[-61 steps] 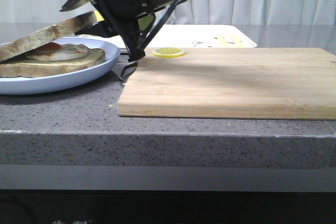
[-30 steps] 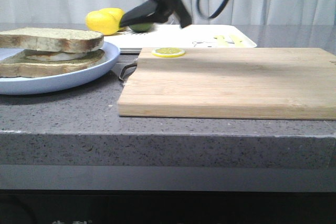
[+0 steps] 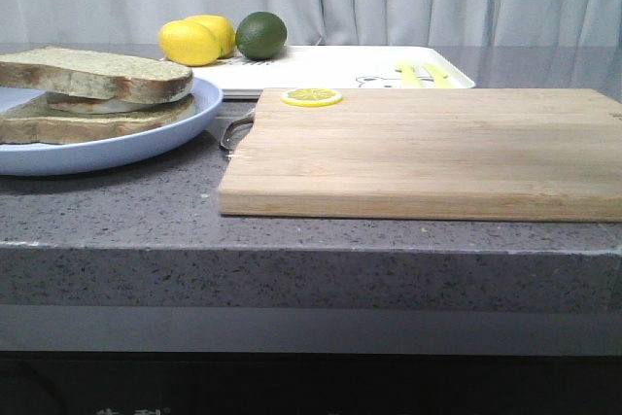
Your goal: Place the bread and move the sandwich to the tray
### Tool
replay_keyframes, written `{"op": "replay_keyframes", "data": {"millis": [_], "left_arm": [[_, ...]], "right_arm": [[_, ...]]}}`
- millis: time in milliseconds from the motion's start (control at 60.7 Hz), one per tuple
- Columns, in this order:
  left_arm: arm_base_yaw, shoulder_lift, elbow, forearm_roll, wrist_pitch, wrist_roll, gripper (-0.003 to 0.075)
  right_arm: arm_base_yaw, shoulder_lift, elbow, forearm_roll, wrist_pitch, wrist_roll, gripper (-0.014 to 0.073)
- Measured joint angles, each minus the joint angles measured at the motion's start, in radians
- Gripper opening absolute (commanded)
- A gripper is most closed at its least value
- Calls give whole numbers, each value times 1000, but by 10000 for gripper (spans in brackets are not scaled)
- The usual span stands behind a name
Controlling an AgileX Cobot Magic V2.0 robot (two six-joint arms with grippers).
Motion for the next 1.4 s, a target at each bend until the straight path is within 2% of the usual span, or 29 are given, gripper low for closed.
{"op": "replay_keyframes", "data": {"millis": [132,428,609,939,1153,1400], "left_arm": [[0,0,0,2,0,0,491],[0,0,0,8,0,0,491],[0,0,0,10,0,0,491],[0,7,0,14,44,0,491],[0,61,-95,16,244,-2,491],[17,240,-252,39,370,-19,491]], "right_arm": [[0,-149,90,-59,0,27,489],[0,-452,382,-64,-99,35,489],[0,-567,475,-64,-127,35,489],[0,-588,496,-64,-125,35,489],[0,-588,496,-64,-125,35,489],[0,-588,496,-64,-125,35,489]]}}
